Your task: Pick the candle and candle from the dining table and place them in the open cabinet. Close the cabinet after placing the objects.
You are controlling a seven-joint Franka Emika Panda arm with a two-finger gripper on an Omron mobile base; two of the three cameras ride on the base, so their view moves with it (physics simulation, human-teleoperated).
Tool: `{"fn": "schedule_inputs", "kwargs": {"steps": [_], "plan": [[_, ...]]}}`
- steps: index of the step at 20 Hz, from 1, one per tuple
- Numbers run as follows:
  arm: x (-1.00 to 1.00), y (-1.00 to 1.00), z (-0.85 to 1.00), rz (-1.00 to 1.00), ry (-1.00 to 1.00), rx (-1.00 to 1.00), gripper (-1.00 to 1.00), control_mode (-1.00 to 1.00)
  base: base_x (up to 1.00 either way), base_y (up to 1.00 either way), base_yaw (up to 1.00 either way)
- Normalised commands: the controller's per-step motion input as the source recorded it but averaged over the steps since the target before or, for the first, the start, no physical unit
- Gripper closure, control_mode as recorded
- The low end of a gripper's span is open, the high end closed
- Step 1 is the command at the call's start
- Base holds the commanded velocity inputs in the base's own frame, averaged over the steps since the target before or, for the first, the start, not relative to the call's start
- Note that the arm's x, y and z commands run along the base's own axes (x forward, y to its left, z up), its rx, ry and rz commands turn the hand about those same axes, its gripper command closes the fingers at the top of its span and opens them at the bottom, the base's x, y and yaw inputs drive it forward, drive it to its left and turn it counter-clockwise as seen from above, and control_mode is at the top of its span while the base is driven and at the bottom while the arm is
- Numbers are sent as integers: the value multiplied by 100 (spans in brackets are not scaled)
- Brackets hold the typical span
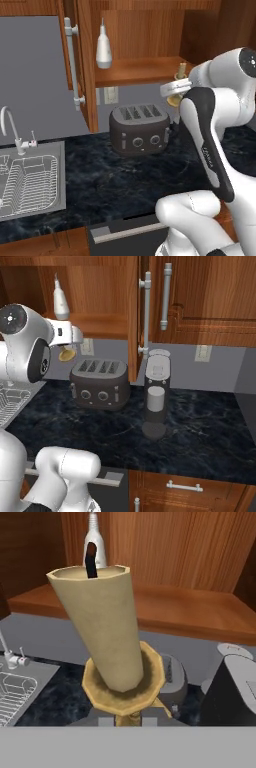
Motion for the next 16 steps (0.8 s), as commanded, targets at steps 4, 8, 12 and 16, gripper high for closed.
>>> {"fn": "schedule_inputs", "kwargs": {"steps": [4, 8, 12, 16], "plan": [[36, 0, 50, 0, 0, 0, 100, -100, 0, 0, 0], [40, 0, 44, 0, 0, 0, 100, -100, 0, 0, 0], [34, 0, 36, 0, 0, 0, 100, -100, 0, 0, 0], [29, 0, 22, 0, 0, 0, 100, -100, 0, 0, 0]]}}
